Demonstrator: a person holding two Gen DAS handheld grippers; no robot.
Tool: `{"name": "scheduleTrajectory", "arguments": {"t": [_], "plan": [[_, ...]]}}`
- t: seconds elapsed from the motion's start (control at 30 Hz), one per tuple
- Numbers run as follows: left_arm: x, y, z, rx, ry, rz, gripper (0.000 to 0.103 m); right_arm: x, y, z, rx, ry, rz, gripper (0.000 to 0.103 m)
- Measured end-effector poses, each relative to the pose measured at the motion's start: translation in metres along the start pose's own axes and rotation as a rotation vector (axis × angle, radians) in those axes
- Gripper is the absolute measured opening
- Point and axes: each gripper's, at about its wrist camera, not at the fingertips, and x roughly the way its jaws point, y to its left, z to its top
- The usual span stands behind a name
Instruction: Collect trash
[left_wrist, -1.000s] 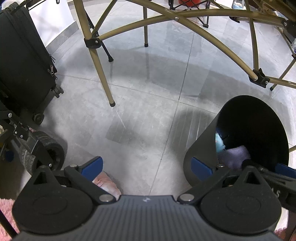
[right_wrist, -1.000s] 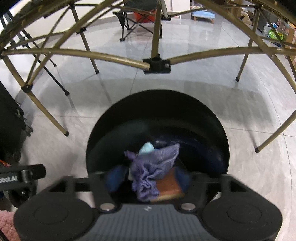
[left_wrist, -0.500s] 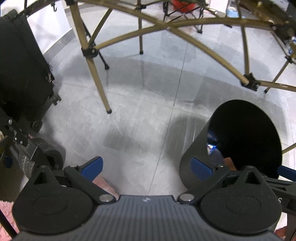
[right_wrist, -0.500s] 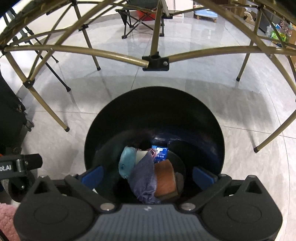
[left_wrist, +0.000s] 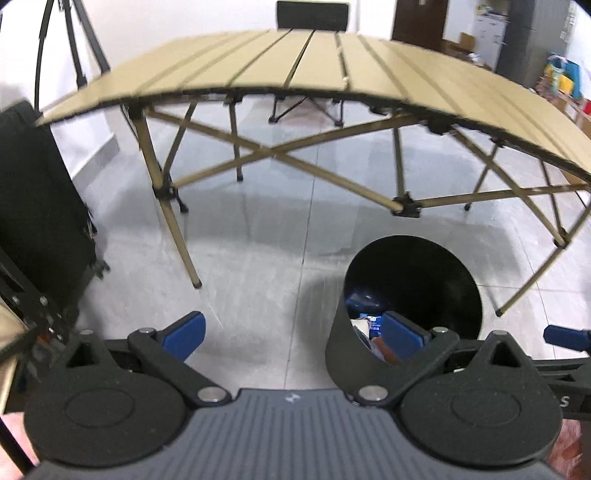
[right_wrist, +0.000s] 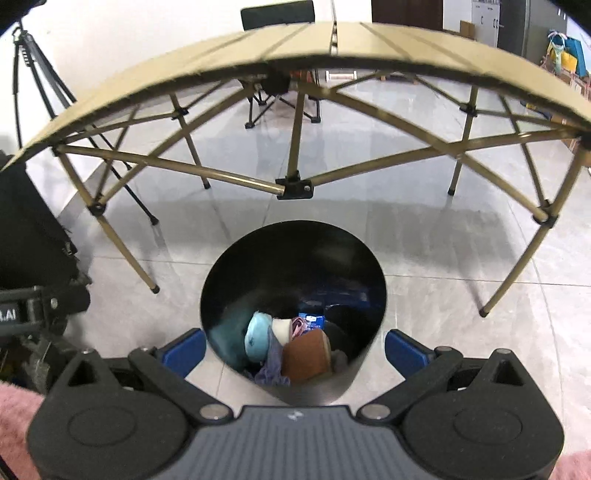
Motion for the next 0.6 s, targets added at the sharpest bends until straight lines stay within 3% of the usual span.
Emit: {"name": "scheduleTrajectory", "arguments": {"t": [0.33,0.6], "plan": [[-0.082,-0.008,-0.022,0.065,-0.077,-0.070,0.103,-0.096,0.001,-0.031,-0.018,-0.087,0.022,0.103],[-0.127,-0.011,-0.052,0.095,-0.091,-0.089,0.103,-0.147,0.008,-0.048,-0.008,-0.094,0.001,0.103]]}}
